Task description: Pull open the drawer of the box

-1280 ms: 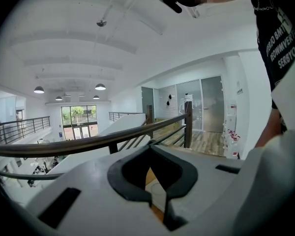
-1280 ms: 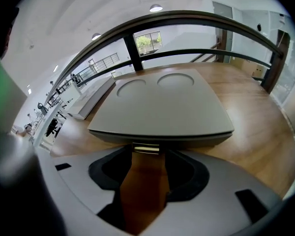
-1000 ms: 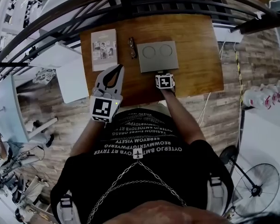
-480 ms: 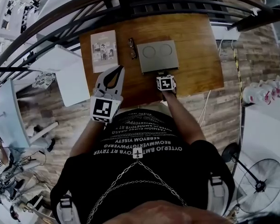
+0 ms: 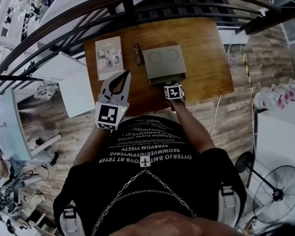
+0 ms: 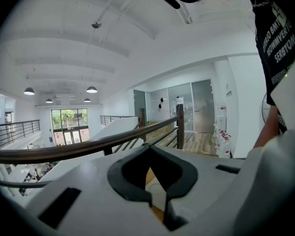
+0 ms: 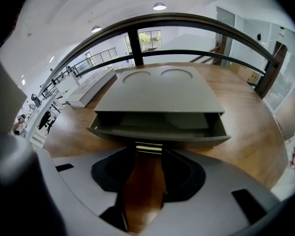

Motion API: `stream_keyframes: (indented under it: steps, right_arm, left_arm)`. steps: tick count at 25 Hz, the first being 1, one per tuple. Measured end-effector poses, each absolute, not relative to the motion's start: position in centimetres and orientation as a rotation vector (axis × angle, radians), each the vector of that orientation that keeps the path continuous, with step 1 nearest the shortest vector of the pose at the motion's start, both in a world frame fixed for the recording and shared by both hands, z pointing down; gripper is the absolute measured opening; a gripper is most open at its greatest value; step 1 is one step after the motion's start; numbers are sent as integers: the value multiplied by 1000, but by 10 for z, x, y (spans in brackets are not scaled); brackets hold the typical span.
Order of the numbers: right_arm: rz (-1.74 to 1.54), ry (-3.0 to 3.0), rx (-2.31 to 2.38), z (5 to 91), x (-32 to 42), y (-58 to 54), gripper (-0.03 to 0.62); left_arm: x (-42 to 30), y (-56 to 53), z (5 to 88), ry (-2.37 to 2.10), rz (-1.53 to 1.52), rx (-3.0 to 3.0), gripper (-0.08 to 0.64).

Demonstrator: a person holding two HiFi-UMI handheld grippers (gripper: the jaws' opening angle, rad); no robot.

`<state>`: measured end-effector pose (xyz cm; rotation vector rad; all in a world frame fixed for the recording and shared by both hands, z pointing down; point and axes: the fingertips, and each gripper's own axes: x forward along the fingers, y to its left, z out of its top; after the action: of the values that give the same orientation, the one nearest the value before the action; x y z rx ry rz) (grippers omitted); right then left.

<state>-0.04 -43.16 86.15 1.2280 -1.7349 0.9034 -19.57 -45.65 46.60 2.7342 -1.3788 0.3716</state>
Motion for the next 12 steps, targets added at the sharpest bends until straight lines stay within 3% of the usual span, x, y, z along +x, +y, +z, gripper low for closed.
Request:
stream_keyframes:
  steps: [12]
  right_arm:
    - [911,-1743,1167,862,5,-391,164]
  left_arm:
    - [-174,-439,452,-1385,329,2740,6]
